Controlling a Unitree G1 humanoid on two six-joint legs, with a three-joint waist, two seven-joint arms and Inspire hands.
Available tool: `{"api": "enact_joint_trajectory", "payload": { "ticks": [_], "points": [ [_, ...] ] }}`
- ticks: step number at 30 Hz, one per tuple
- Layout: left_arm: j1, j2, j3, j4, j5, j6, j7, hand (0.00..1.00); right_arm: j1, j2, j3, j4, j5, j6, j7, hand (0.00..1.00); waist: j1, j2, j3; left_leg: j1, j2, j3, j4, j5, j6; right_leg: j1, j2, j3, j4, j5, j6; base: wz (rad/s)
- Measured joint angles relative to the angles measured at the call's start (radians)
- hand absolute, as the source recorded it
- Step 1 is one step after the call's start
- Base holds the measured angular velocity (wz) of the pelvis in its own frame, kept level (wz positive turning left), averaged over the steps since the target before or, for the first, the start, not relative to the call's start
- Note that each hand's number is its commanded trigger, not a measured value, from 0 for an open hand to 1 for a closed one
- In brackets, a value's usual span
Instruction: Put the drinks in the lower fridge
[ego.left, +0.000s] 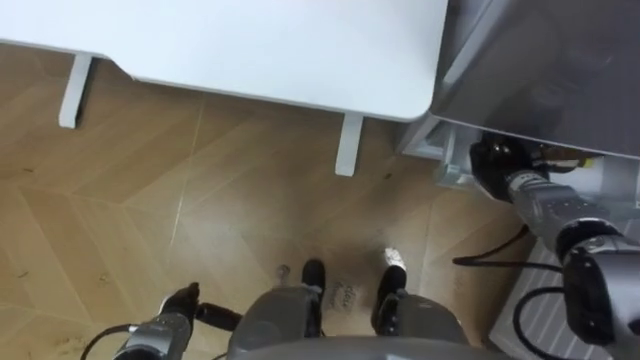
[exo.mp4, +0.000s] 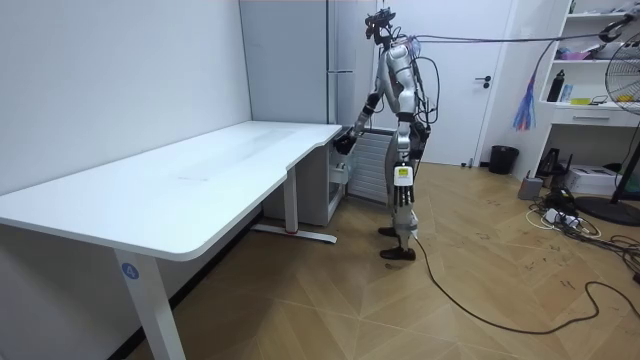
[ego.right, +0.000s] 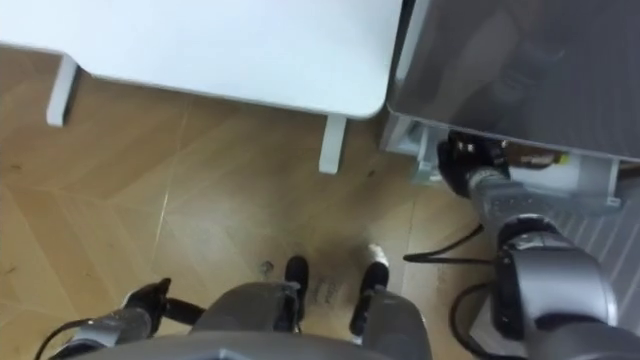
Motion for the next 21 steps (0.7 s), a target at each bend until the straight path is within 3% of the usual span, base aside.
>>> {"api": "enact_joint_trajectory", "payload": {
  "ticks": [3, 4, 5, 6, 15, 21],
  "points": [
    [-0.004, 0.008, -0.014, 0.000, -0.014, 0.000, -0.004, 0.00, -0.036, -0.015, -0.035, 0.030, 0.002, 0.005, -0.011, 1.00, 0.003, -0.002, 0.0017, -0.015, -0.001, -0.001, -0.002, 0.004, 0.002, -0.019, -0.006, -0.003, 0.009, 0.000, 0.000, 0.03],
    [-0.004, 0.015, -0.014, -0.001, -0.014, 0.000, -0.005, 0.00, -0.043, -0.020, -0.042, 0.030, 0.000, 0.018, -0.014, 0.62, 0.003, -0.006, 0.0047, -0.025, 0.000, 0.002, 0.002, 0.004, 0.002, -0.031, -0.008, -0.003, 0.016, 0.000, 0.000, 0.00],
    [-0.005, 0.024, -0.014, -0.001, -0.014, -0.001, -0.005, 0.00, -0.051, -0.027, -0.044, 0.030, 0.000, 0.023, -0.016, 0.62, 0.004, -0.011, 0.0082, -0.038, 0.000, 0.007, 0.005, 0.004, 0.002, -0.048, -0.010, -0.002, 0.026, 0.000, 0.000, -0.04],
    [-0.006, 0.028, -0.015, 0.000, -0.014, -0.001, -0.005, 0.00, -0.055, -0.030, -0.044, 0.030, 0.000, 0.023, -0.018, 0.00, 0.004, -0.012, 0.0090, -0.046, 0.000, 0.009, 0.008, 0.005, 0.003, -0.056, -0.011, -0.001, 0.029, 0.000, 0.000, -0.06],
    [-0.014, 0.036, -0.014, 0.009, -0.012, -0.007, 0.007, 0.00, -0.105, -0.077, -0.043, 0.029, 0.000, 0.014, -0.060, 0.00, 0.024, -0.016, 0.0125, -0.095, -0.017, 0.044, 0.022, 0.015, 0.018, -0.136, -0.040, 0.017, 0.087, 0.000, 0.001, -0.07],
    [-0.014, 0.036, -0.014, 0.017, -0.022, -0.024, 0.010, 0.00, -0.106, -0.078, -0.043, 0.033, -0.002, 0.012, -0.074, 0.00, 0.030, -0.018, 0.0143, -0.097, -0.017, 0.046, 0.033, 0.017, 0.020, -0.137, -0.042, 0.019, 0.098, 0.000, 0.001, -0.01]
  ]
}}
